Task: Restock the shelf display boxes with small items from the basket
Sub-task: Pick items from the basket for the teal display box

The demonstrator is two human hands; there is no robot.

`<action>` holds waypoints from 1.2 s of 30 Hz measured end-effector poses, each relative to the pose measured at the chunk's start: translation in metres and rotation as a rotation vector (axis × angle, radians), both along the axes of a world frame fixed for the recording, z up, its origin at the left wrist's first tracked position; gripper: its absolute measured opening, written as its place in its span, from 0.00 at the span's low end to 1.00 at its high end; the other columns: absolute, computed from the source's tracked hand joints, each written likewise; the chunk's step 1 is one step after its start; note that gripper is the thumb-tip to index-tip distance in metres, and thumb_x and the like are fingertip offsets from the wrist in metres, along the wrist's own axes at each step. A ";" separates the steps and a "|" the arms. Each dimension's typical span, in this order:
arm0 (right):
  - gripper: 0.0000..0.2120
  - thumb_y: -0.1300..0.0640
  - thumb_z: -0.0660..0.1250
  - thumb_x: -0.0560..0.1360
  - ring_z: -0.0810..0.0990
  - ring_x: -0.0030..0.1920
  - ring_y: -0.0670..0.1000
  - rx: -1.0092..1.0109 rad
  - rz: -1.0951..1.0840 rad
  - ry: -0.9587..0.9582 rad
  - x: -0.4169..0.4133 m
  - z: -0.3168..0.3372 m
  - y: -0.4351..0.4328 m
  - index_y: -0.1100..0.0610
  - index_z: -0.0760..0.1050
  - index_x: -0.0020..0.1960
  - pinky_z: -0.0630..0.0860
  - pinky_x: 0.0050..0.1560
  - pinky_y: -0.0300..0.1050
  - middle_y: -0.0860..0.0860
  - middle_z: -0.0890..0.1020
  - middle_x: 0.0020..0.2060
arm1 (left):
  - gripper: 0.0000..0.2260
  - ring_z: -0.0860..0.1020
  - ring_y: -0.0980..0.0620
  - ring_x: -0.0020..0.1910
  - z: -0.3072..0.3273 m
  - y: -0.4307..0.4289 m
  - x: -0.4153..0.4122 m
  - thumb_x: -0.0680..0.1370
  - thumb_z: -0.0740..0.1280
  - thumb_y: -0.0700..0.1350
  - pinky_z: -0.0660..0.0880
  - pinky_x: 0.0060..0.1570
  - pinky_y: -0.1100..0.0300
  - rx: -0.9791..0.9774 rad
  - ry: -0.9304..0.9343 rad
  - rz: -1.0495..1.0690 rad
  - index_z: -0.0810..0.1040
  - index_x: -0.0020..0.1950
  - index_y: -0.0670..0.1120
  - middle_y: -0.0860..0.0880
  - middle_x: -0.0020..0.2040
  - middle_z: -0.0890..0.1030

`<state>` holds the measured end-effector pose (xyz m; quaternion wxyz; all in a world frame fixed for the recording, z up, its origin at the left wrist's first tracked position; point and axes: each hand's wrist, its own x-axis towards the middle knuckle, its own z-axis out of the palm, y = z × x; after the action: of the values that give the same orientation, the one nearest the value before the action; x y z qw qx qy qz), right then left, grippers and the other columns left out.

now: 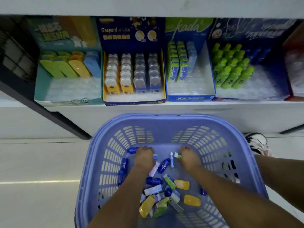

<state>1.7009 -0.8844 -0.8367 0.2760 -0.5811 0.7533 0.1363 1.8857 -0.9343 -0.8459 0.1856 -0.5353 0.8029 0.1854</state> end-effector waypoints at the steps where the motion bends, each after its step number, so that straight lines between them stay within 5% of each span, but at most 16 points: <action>1: 0.05 0.59 0.56 0.80 0.75 0.56 0.57 0.011 0.006 -0.040 -0.001 0.004 -0.003 0.59 0.69 0.52 0.68 0.48 0.48 0.60 0.74 0.56 | 0.15 0.72 0.44 0.60 0.000 0.001 -0.003 0.76 0.65 0.48 0.63 0.62 0.55 0.003 -0.031 -0.012 0.72 0.61 0.45 0.44 0.59 0.76; 3: 0.16 0.56 0.61 0.78 0.74 0.44 0.55 0.028 -0.073 -0.195 -0.004 0.010 -0.008 0.54 0.62 0.34 0.63 0.40 0.45 0.58 0.74 0.39 | 0.17 0.72 0.43 0.61 0.000 0.004 -0.007 0.76 0.65 0.50 0.62 0.64 0.53 0.004 -0.099 -0.049 0.70 0.61 0.43 0.42 0.59 0.75; 5: 0.20 0.56 0.64 0.77 0.69 0.34 0.54 0.067 -0.224 -0.389 -0.006 0.024 -0.012 0.55 0.60 0.29 0.61 0.36 0.43 0.56 0.67 0.27 | 0.15 0.72 0.43 0.61 0.001 0.007 -0.011 0.78 0.63 0.50 0.62 0.65 0.52 -0.012 -0.144 -0.078 0.71 0.61 0.43 0.42 0.60 0.75; 9: 0.15 0.57 0.61 0.79 0.71 0.25 0.47 0.260 -0.522 -0.817 -0.015 0.069 -0.022 0.58 0.73 0.34 0.70 0.29 0.38 0.53 0.75 0.26 | 0.09 0.75 0.43 0.57 0.013 0.014 -0.011 0.79 0.61 0.44 0.66 0.62 0.53 0.005 -0.115 -0.045 0.74 0.57 0.44 0.43 0.55 0.80; 11: 0.11 0.58 0.61 0.79 0.73 0.25 0.46 0.335 -0.452 -0.918 -0.022 0.096 -0.027 0.59 0.76 0.40 0.71 0.29 0.36 0.53 0.79 0.31 | 0.07 0.77 0.42 0.54 0.027 0.015 -0.011 0.78 0.63 0.42 0.72 0.54 0.51 0.065 0.046 0.106 0.76 0.53 0.41 0.41 0.52 0.81; 13: 0.10 0.58 0.62 0.79 0.73 0.26 0.42 0.327 -0.268 -0.908 -0.028 0.128 -0.034 0.58 0.77 0.41 0.70 0.28 0.33 0.51 0.80 0.33 | 0.05 0.78 0.40 0.46 0.045 0.012 -0.012 0.76 0.66 0.41 0.73 0.44 0.50 0.138 0.296 0.272 0.75 0.42 0.41 0.37 0.44 0.80; 16: 0.04 0.59 0.67 0.75 0.72 0.28 0.42 0.206 -0.121 -0.905 -0.033 0.186 -0.044 0.59 0.80 0.44 0.68 0.30 0.31 0.48 0.78 0.30 | 0.21 0.64 0.48 0.29 0.083 0.003 -0.018 0.73 0.73 0.44 0.59 0.31 0.56 0.283 0.649 0.403 0.62 0.29 0.46 0.46 0.27 0.66; 20: 0.05 0.61 0.74 0.68 0.72 0.25 0.41 -0.210 -0.069 -0.875 -0.040 0.256 -0.054 0.60 0.81 0.43 0.69 0.28 0.31 0.47 0.78 0.26 | 0.16 0.66 0.59 0.23 0.143 -0.007 -0.033 0.75 0.70 0.50 0.63 0.26 0.65 0.373 0.900 0.472 0.73 0.34 0.42 0.49 0.28 0.70; 23: 0.08 0.64 0.74 0.69 0.76 0.27 0.40 -0.605 -0.210 -0.933 -0.046 0.288 -0.063 0.61 0.80 0.47 0.74 0.32 0.31 0.56 0.81 0.35 | 0.12 0.71 0.57 0.24 0.184 -0.008 -0.042 0.79 0.64 0.51 0.71 0.28 0.66 0.435 1.100 0.530 0.78 0.41 0.45 0.49 0.31 0.74; 28: 0.10 0.62 0.69 0.73 0.76 0.37 0.44 -0.978 -0.119 -0.630 -0.034 0.292 -0.081 0.59 0.79 0.54 0.74 0.41 0.35 0.51 0.80 0.40 | 0.17 0.65 0.58 0.21 0.234 -0.005 -0.045 0.81 0.58 0.55 0.63 0.22 0.68 0.292 1.224 0.600 0.79 0.42 0.47 0.53 0.27 0.72; 36: 0.06 0.61 0.73 0.70 0.76 0.36 0.38 -1.109 -0.134 -0.664 0.000 0.264 -0.105 0.58 0.80 0.47 0.73 0.39 0.28 0.44 0.79 0.36 | 0.17 0.66 0.58 0.21 0.248 -0.005 -0.037 0.82 0.56 0.51 0.62 0.21 0.68 0.225 1.303 0.761 0.80 0.43 0.46 0.51 0.32 0.75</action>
<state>1.7005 -0.9897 -0.5724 0.1610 -0.6003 0.6211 -0.4774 1.8483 -0.9393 -0.5976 -0.3489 -0.5355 0.4866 0.5956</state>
